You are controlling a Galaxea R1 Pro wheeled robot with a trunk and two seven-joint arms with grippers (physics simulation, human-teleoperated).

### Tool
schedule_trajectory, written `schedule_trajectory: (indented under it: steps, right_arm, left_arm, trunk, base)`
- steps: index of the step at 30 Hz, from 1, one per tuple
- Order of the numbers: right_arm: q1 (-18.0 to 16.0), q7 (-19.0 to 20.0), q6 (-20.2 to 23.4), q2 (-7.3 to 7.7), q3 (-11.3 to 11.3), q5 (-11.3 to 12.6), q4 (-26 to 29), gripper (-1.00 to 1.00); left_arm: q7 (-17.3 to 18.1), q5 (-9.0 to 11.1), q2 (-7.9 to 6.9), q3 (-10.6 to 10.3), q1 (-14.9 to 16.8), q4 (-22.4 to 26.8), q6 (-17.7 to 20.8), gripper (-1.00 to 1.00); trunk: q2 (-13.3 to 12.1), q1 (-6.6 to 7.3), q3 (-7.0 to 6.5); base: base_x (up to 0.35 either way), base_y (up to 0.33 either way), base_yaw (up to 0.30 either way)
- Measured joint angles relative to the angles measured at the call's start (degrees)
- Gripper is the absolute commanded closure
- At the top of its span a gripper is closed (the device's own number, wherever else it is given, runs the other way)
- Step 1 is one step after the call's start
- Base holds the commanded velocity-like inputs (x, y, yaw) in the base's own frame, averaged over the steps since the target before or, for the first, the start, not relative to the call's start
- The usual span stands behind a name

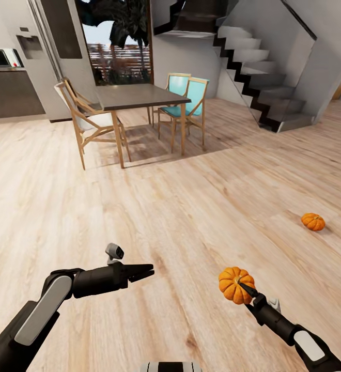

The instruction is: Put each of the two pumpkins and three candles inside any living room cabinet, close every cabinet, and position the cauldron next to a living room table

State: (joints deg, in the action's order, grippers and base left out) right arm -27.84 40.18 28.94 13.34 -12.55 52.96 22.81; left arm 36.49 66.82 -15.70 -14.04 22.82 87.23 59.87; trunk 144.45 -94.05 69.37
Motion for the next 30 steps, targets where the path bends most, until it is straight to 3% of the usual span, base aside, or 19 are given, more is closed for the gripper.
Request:
schedule_trajectory:
  steps: [11,30]
  right_arm:
    - [0.01,0.05,-0.01,0.04,-0.07,0.05,-0.23,1.00]
    - [0.02,0.07,-0.03,0.09,-0.06,0.04,-0.37,1.00]
  left_arm:
    - [0.04,0.00,0.00,0.14,0.00,0.06,0.00,-1.00]
    - [0.06,-0.01,-0.17,0.23,0.01,0.22,0.01,-1.00]
  trunk:
    - [0.00,0.00,0.00]
    - [0.00,0.03,0.00]
  base:
    - [0.013,0.011,-0.064]
    - [0.229,0.178,-0.266]
